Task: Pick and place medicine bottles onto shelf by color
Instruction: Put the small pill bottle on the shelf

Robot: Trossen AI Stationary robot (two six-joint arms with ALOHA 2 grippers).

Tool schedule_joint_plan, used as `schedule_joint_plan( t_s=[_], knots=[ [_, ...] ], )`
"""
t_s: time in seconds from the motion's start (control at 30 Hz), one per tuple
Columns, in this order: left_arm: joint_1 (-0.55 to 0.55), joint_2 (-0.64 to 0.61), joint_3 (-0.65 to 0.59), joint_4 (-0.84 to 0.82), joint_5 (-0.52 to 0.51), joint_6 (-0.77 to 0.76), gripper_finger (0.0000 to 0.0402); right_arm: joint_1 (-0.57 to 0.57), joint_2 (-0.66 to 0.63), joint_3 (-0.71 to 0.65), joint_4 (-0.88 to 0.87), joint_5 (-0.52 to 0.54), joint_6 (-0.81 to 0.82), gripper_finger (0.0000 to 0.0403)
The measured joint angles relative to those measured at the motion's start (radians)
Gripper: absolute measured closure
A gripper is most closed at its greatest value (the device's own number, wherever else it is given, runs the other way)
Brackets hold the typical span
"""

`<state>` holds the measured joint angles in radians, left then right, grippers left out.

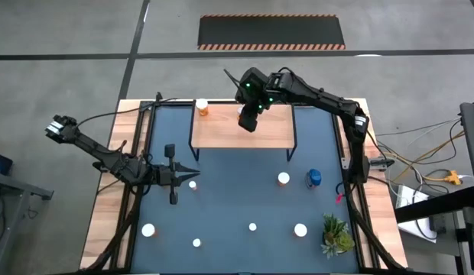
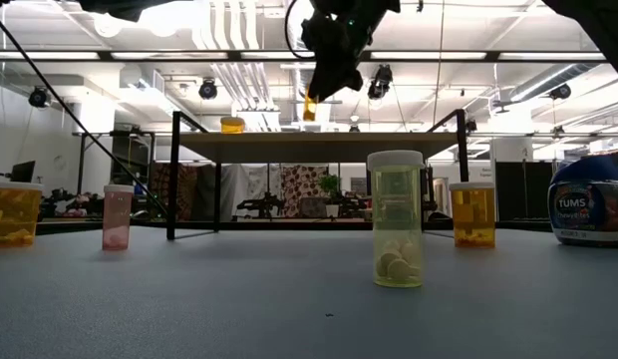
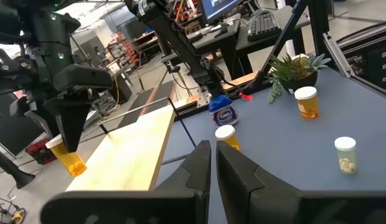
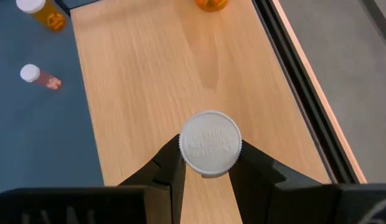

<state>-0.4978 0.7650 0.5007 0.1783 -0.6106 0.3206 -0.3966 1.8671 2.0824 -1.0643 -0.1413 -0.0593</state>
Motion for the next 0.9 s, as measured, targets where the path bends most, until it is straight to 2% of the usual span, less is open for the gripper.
schedule_joint_plan(
  t_s=[0.6, 0.9],
  knots=[
    [0.000, 0.000, 0.000, 0.000, 0.000, 0.000, 0.0393, 0.001, 0.000, -0.011, 0.009, 0.000, 0.000, 0.0307],
    [0.000, 0.000, -0.001, 0.000, 0.000, 0.000, 0.0393, 0.001, 0.000, -0.072, 0.147, 0.000, 0.030, 0.0307]
  ],
)
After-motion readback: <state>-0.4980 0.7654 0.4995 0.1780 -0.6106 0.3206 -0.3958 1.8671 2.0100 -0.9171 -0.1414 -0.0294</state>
